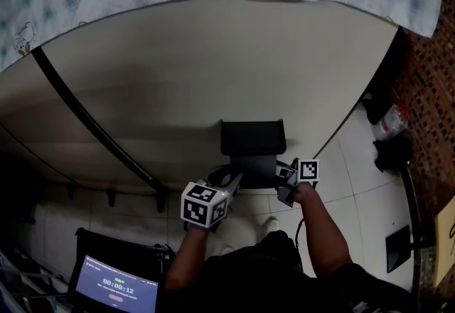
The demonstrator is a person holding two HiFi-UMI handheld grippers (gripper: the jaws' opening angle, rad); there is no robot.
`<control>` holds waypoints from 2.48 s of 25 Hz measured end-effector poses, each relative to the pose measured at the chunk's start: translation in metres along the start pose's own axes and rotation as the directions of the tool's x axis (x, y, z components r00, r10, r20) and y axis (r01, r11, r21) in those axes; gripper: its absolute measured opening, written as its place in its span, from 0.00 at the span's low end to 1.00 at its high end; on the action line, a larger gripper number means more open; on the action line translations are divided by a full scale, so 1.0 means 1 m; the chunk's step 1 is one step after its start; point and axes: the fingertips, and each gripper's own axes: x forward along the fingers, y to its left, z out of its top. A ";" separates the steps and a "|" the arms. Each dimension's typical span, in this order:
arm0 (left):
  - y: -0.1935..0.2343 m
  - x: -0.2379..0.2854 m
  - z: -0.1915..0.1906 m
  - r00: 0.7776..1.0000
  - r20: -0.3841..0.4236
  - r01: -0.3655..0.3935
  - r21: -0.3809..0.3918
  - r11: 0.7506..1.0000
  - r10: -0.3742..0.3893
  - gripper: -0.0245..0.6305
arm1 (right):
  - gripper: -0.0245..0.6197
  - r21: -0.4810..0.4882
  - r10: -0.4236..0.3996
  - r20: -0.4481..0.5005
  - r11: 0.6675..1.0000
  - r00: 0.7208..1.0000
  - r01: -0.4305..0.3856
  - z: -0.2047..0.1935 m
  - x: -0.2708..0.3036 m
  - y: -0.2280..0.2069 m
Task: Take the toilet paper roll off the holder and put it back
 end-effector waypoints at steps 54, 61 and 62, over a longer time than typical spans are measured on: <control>-0.013 -0.075 0.081 0.878 0.445 -0.257 0.129 0.958 0.175 0.06 | 0.04 -0.670 -0.278 0.697 0.076 0.661 0.738 0.032 -0.039 0.191; -0.013 -0.075 0.081 0.876 0.449 -0.260 0.131 0.957 0.177 0.06 | 0.04 -0.683 -0.283 0.696 0.022 0.660 0.730 0.027 -0.034 0.194; -0.013 -0.075 0.080 0.877 0.446 -0.261 0.131 0.956 0.178 0.06 | 0.04 -0.683 -0.283 0.697 0.019 0.659 0.730 0.027 -0.034 0.194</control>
